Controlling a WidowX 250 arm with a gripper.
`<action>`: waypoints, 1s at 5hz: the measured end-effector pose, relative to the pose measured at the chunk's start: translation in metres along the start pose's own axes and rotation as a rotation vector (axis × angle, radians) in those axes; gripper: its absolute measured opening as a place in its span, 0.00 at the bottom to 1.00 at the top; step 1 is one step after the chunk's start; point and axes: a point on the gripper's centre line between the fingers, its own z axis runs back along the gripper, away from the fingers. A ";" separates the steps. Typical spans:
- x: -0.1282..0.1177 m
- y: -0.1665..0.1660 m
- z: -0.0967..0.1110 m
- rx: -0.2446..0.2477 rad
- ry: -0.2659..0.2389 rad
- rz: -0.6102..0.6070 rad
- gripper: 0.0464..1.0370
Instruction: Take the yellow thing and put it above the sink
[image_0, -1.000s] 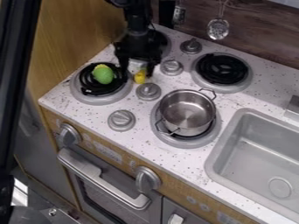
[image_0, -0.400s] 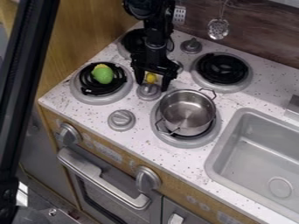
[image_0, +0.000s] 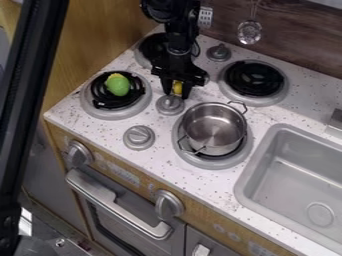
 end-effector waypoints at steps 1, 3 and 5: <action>-0.001 -0.003 0.009 -0.016 -0.037 0.004 0.34; -0.018 -0.037 0.051 -0.112 -0.176 -0.118 0.33; -0.014 -0.107 0.069 -0.181 -0.275 -0.313 0.33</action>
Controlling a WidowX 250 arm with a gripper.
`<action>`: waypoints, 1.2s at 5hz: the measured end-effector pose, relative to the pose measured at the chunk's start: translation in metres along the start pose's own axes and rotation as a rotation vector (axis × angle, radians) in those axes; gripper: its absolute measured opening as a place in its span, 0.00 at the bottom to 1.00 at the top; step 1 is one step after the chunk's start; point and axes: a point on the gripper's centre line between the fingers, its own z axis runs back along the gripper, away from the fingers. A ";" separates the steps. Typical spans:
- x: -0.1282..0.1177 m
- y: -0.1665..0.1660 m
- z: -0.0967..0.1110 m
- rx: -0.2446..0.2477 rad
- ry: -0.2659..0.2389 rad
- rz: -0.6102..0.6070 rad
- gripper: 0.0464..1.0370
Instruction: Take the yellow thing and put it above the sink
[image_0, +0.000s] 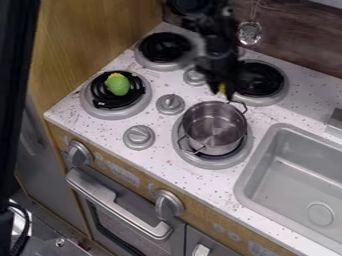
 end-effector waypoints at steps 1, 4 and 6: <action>0.015 -0.022 -0.009 -0.012 -0.033 -0.066 0.33; 0.049 -0.022 -0.037 0.021 -0.049 -0.048 0.33; 0.041 -0.016 -0.041 0.016 -0.028 -0.018 0.71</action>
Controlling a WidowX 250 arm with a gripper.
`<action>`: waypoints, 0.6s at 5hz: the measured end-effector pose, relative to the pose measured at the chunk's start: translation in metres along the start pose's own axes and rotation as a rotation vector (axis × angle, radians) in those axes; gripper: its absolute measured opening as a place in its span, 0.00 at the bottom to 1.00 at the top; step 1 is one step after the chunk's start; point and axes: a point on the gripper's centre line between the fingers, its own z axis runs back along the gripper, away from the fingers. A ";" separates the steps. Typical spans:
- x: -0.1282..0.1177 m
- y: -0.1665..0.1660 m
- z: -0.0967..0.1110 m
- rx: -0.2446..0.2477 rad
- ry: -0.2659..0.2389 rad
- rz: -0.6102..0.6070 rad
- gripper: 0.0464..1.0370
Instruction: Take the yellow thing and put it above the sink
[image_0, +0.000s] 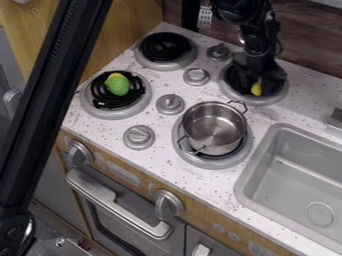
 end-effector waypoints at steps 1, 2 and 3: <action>-0.012 -0.003 0.008 -0.013 0.016 0.016 0.93; -0.016 0.002 0.040 0.021 0.023 -0.012 0.96; -0.040 0.015 0.070 0.056 0.080 0.000 0.96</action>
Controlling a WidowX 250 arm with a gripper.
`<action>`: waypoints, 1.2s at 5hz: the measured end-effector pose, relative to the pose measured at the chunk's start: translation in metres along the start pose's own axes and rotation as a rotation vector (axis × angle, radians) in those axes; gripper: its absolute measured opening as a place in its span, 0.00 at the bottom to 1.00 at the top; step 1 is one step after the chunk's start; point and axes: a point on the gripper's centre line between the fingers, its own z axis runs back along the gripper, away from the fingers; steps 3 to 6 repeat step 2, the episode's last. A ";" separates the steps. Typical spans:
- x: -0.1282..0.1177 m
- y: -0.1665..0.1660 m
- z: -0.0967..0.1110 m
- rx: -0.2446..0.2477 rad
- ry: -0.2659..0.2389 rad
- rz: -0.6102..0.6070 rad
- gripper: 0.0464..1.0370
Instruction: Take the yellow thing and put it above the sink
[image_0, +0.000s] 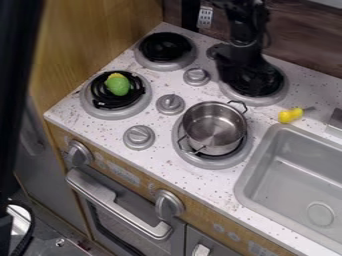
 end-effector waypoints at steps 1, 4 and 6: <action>-0.026 0.019 0.018 0.026 0.086 0.034 0.96; -0.044 0.018 0.031 0.022 0.109 0.035 0.96; -0.044 0.018 0.031 0.022 0.109 0.035 0.96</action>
